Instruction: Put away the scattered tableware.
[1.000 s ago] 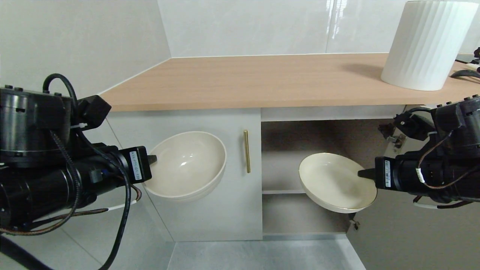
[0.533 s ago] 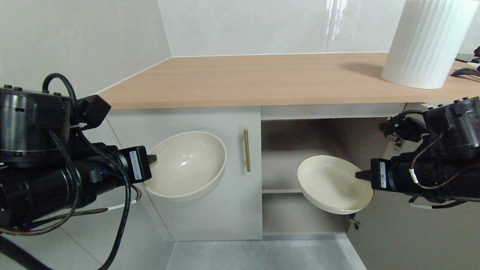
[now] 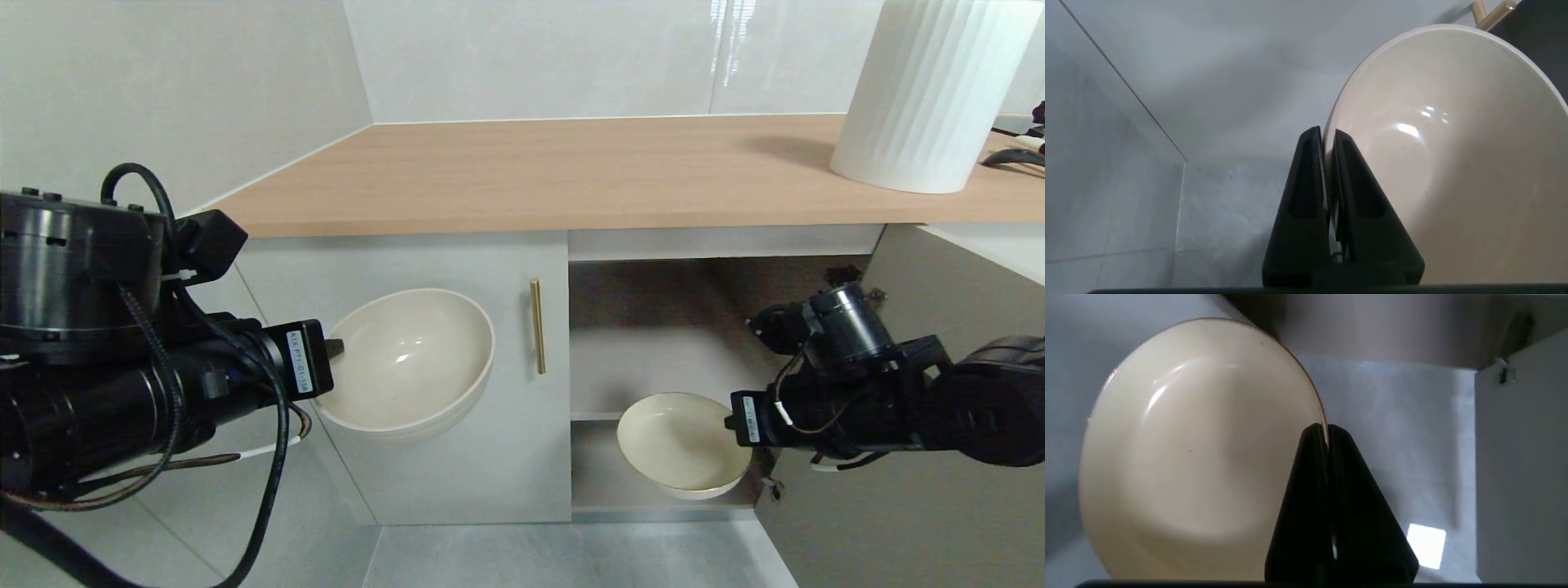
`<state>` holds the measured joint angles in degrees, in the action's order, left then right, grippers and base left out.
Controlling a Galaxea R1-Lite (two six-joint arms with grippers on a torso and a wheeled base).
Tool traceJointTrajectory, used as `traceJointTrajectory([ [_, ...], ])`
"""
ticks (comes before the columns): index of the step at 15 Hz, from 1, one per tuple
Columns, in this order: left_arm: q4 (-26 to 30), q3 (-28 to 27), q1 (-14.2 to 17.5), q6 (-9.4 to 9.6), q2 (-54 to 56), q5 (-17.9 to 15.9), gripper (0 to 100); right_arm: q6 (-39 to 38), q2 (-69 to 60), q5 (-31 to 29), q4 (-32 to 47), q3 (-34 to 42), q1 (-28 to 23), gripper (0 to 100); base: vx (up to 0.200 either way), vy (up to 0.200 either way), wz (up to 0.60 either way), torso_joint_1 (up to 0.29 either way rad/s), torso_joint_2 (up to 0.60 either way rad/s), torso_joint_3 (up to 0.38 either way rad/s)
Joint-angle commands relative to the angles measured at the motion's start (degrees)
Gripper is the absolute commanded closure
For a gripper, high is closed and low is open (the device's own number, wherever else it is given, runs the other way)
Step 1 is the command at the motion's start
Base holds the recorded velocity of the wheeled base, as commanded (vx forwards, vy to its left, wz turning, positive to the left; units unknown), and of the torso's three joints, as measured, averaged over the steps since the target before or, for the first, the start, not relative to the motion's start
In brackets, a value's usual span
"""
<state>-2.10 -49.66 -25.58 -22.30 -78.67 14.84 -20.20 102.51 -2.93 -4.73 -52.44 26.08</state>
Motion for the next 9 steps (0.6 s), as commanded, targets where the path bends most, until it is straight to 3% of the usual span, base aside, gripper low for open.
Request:
traceJointTrajectory([
  [1, -0.01, 0.01, 0.00, -0.03, 0.09, 0.02, 100, -0.98, 8.58, -0.68, -3.80, -0.20, -0.85, 100, 0.000, 0.000, 0.00, 0.000, 0.00, 0.000],
  [5, -0.01, 0.01, 0.00, -0.03, -0.26, 0.02, 100, -4.06, 18.51, -2.61, -16.28, -2.66, -2.96, 100, 0.000, 0.000, 0.00, 0.000, 0.00, 0.000],
  [9, -0.01, 0.36, 0.00, -0.03, -0.44, 0.02, 100, -5.64, 26.51, -7.36, -18.82, -8.99, -5.77, 100, 0.000, 0.000, 0.00, 0.000, 0.00, 0.000],
])
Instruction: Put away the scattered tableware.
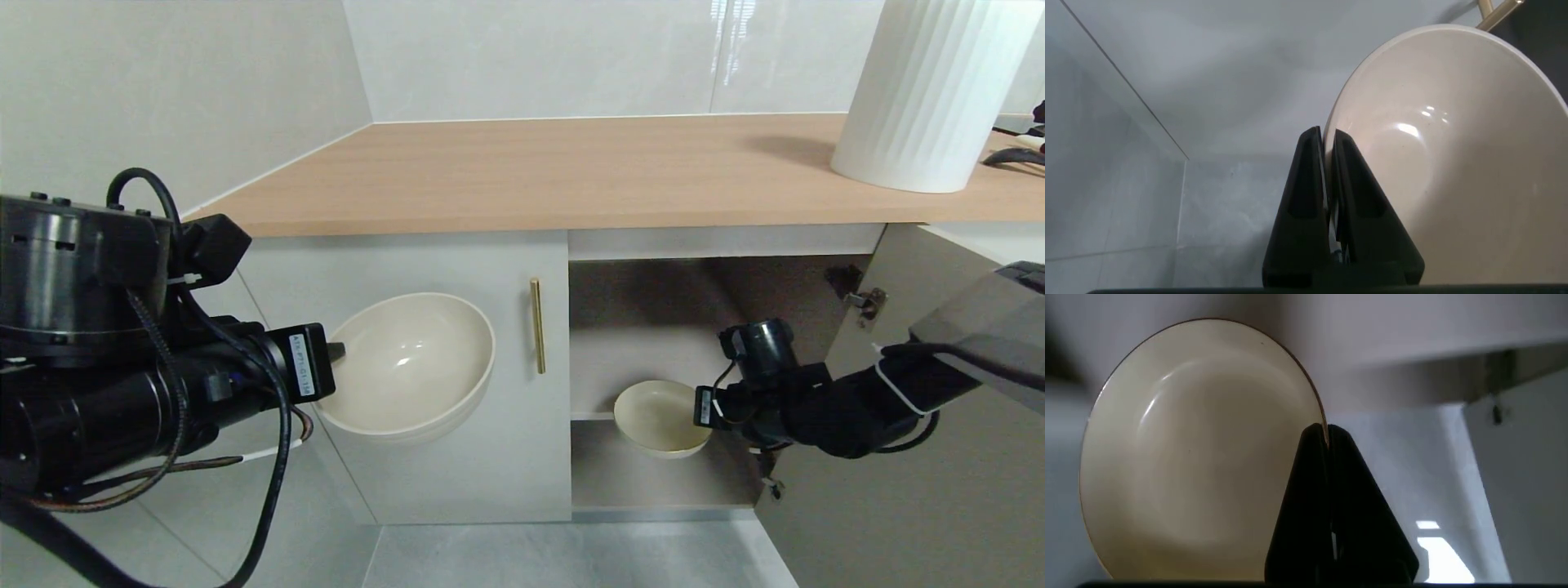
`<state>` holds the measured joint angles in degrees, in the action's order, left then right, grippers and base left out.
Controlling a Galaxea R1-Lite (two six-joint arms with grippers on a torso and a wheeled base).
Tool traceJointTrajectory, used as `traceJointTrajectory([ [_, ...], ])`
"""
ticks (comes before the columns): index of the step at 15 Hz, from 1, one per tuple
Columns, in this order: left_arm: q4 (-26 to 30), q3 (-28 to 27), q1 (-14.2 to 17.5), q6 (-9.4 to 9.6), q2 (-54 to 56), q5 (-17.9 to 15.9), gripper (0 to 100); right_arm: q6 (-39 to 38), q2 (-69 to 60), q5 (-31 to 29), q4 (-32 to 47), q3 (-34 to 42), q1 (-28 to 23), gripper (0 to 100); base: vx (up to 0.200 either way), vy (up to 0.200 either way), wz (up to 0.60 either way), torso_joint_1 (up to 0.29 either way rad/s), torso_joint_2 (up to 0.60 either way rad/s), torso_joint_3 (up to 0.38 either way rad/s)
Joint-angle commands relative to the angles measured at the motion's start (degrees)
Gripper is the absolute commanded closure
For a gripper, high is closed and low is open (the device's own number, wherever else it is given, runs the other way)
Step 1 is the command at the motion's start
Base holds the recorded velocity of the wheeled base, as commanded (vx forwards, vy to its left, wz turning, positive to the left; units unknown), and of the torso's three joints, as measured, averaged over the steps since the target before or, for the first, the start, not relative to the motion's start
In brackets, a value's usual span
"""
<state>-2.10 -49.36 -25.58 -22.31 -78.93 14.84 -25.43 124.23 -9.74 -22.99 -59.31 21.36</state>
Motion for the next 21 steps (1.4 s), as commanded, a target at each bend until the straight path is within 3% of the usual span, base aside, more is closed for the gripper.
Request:
traceJointTrajectory([
  [1, -0.01, 0.14, 0.00, -0.02, -0.17, 0.02, 100, -1.64, 6.11, -1.07, -1.62, -3.10, -1.14, 100, 0.000, 0.000, 0.00, 0.000, 0.00, 0.000],
  [5, -0.01, 0.40, -0.09, -0.02, -0.61, 0.02, 100, -3.13, 10.06, -4.85, -2.94, -6.43, -2.55, 100, 0.000, 0.000, 0.00, 0.000, 0.00, 0.000],
  [8, -0.01, 0.49, -0.97, -0.10, -1.05, 0.02, 100, -4.01, 12.96, -6.96, -10.23, -7.31, -4.22, 100, 0.000, 0.000, 0.00, 0.000, 0.00, 0.000],
  [12, -0.10, 0.49, -0.97, -0.10, -1.31, 0.02, 100, -4.10, 17.36, -12.23, -10.23, -13.73, -4.22, 100, 0.000, 0.000, 0.00, 0.000, 0.00, 0.000],
  [21, -0.10, 0.49, -0.97, -0.10, -1.40, 0.02, 100, -5.33, 19.91, -15.48, -10.06, -19.71, -4.31, 100, 0.000, 0.000, 0.00, 0.000, 0.00, 0.000],
])
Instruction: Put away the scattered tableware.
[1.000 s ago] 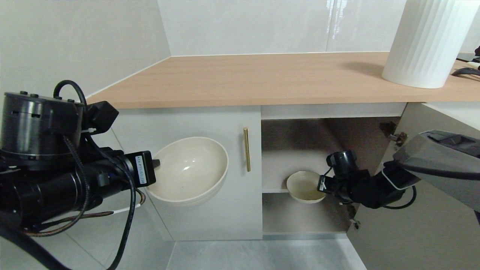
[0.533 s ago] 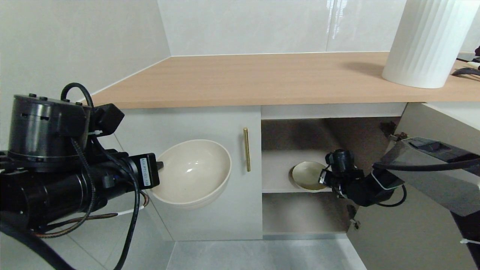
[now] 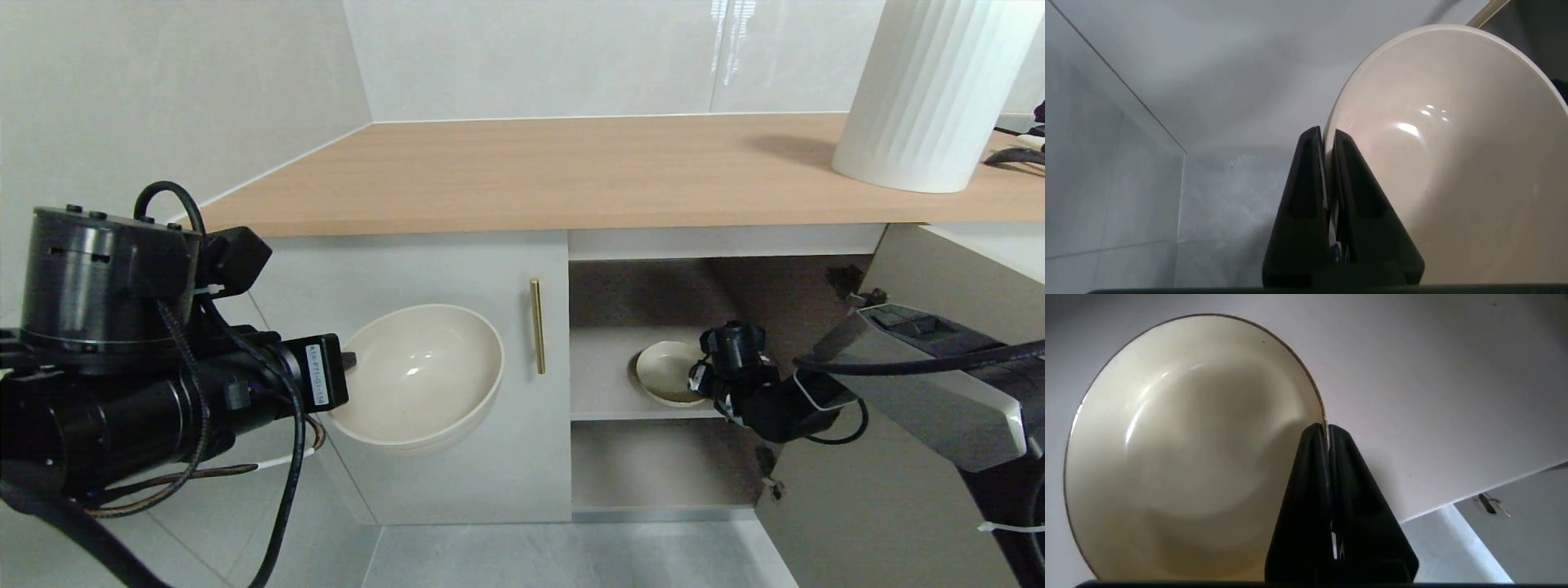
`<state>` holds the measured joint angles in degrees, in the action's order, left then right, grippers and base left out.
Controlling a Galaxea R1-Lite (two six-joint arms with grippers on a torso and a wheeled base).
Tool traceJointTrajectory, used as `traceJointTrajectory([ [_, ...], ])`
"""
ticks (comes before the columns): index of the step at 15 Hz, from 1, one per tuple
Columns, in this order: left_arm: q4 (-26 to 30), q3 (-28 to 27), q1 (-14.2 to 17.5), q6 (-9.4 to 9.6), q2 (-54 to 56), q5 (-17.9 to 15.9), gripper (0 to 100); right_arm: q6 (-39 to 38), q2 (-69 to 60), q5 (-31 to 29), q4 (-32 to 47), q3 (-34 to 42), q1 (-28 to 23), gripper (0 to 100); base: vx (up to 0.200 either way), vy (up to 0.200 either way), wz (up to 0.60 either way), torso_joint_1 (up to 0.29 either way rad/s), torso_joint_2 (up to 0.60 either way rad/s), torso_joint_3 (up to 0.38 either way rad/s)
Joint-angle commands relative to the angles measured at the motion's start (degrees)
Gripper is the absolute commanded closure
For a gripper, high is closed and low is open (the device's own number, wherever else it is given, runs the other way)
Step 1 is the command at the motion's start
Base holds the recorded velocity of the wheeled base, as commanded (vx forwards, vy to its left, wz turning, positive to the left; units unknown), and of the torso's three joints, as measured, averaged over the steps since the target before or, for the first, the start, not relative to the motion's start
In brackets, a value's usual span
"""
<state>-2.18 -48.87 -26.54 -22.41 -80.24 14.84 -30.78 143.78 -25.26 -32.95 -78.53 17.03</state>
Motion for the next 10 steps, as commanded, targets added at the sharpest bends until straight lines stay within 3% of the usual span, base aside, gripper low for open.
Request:
traceJointTrajectory([
  [1, -0.02, 0.00, 0.00, -0.01, -0.18, 0.02, 100, 0.02, 0.54, 0.03, 0.87, -1.10, 0.02, 100, 0.000, 0.000, 0.00, 0.000, 0.00, 0.000],
  [6, -0.02, 0.00, 0.00, -0.01, -0.18, 0.02, 100, 0.02, 0.63, 0.03, 1.22, -1.89, 0.11, 100, 0.000, 0.000, 0.00, 0.000, 0.00, 0.000],
  [7, -0.02, 0.00, 0.00, -0.01, -0.27, 0.02, 100, 0.02, 0.63, -0.05, 1.22, -2.42, 0.02, 0, 0.000, 0.000, 0.00, 0.000, 0.00, 0.000],
  [10, -0.02, 0.00, 0.00, -0.01, -0.53, 0.02, 100, 0.02, 0.54, -1.02, 0.78, -2.59, 0.11, 0, 0.000, 0.000, 0.00, 0.000, 0.00, 0.000],
])
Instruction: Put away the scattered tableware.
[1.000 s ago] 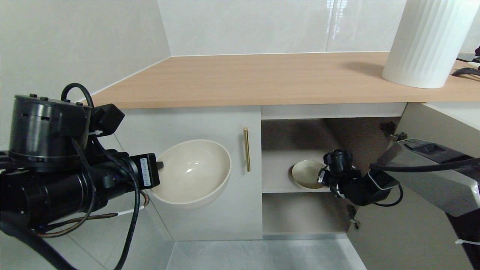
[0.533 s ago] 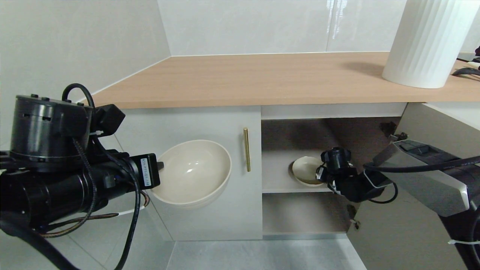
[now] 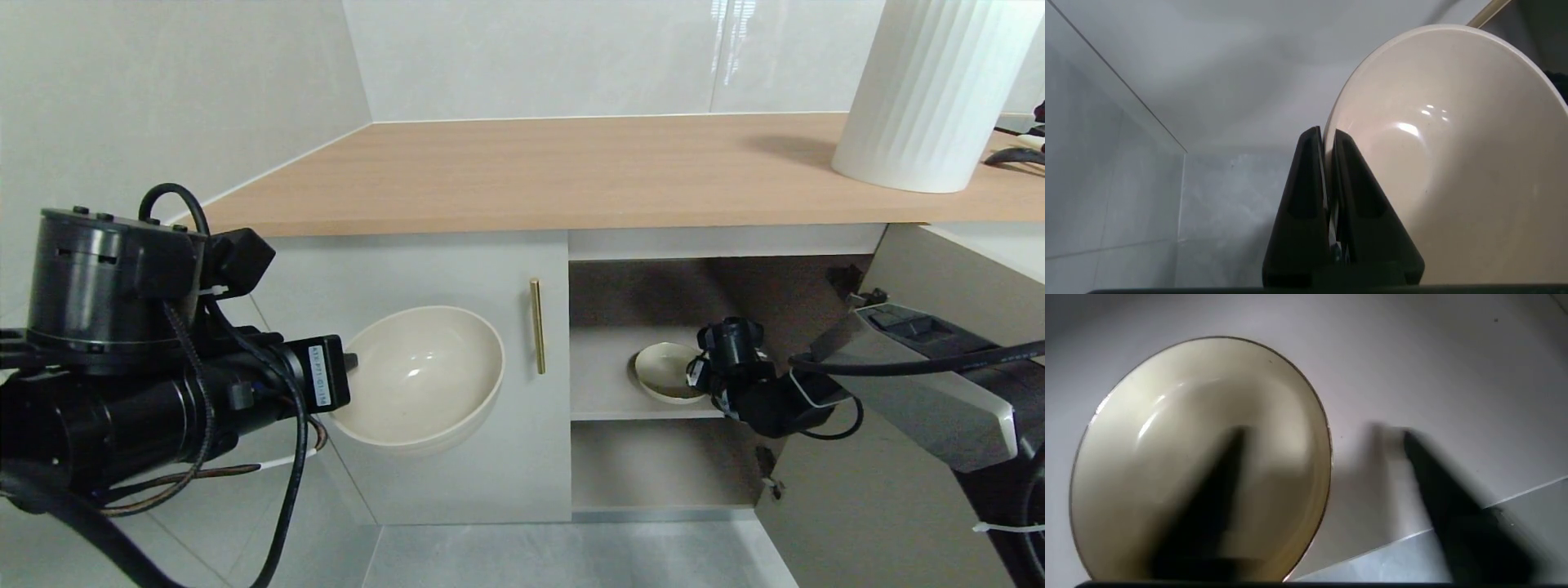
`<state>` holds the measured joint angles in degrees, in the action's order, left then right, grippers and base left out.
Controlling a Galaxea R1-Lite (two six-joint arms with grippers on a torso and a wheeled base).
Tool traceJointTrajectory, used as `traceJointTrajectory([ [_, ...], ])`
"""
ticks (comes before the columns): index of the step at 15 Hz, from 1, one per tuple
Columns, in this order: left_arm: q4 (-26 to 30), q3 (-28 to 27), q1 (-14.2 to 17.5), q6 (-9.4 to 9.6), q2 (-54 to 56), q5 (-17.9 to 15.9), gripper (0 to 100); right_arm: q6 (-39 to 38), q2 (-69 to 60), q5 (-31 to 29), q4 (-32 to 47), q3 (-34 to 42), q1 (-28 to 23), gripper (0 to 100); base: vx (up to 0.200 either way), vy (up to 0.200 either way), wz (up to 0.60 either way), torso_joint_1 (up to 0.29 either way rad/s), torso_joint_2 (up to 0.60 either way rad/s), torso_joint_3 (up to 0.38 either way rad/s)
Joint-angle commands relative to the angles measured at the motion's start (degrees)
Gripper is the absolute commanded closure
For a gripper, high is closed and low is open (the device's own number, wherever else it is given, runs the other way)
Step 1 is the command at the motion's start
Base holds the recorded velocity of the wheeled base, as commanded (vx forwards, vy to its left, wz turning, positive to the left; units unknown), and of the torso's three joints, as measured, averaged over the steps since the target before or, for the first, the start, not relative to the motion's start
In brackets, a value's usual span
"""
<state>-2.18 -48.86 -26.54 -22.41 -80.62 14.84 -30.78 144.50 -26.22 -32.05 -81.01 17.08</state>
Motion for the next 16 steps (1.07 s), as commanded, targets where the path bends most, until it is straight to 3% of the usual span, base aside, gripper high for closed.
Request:
traceJointTrajectory([
  [1, -0.02, -0.01, 0.00, -0.01, -0.24, 0.02, 100, -0.07, -0.27, -0.06, -0.12, -0.12, 0.06, 0, 0.000, 0.000, 0.00, 0.000, 0.00, 0.000],
  [4, -0.19, -0.01, -0.09, 0.08, -0.68, -0.07, 100, -0.77, -5.36, -0.23, 0.23, 4.45, 0.59, 0, 0.000, 0.000, 0.00, 0.000, 0.00, 0.000],
  [6, -0.98, -0.45, -2.29, 0.52, -2.79, 0.02, 100, 1.34, -16.26, 1.96, 0.23, 15.88, 4.72, 0, 0.000, 0.000, 0.00, 0.000, 0.00, 0.000],
  [10, -3.97, 0.43, -6.95, 3.86, -6.66, 0.90, 100, 8.98, -32.43, 8.12, 2.69, 27.66, 11.13, 0, 0.000, 0.000, 0.00, 0.000, 0.00, 0.000],
  [13, -4.23, 1.14, -9.23, 4.13, -10.35, 1.07, 100, 9.60, -43.95, 13.39, 8.67, 30.38, 15.70, 0, 0.000, 0.000, 0.00, 0.000, 0.00, 0.000],
  [16, -7.22, 1.14, -12.22, 4.13, -14.39, 2.30, 100, 9.60, -52.91, 19.98, 20.36, 30.03, 19.66, 0, 0.000, 0.000, 0.00, 0.000, 0.00, 0.000],
])
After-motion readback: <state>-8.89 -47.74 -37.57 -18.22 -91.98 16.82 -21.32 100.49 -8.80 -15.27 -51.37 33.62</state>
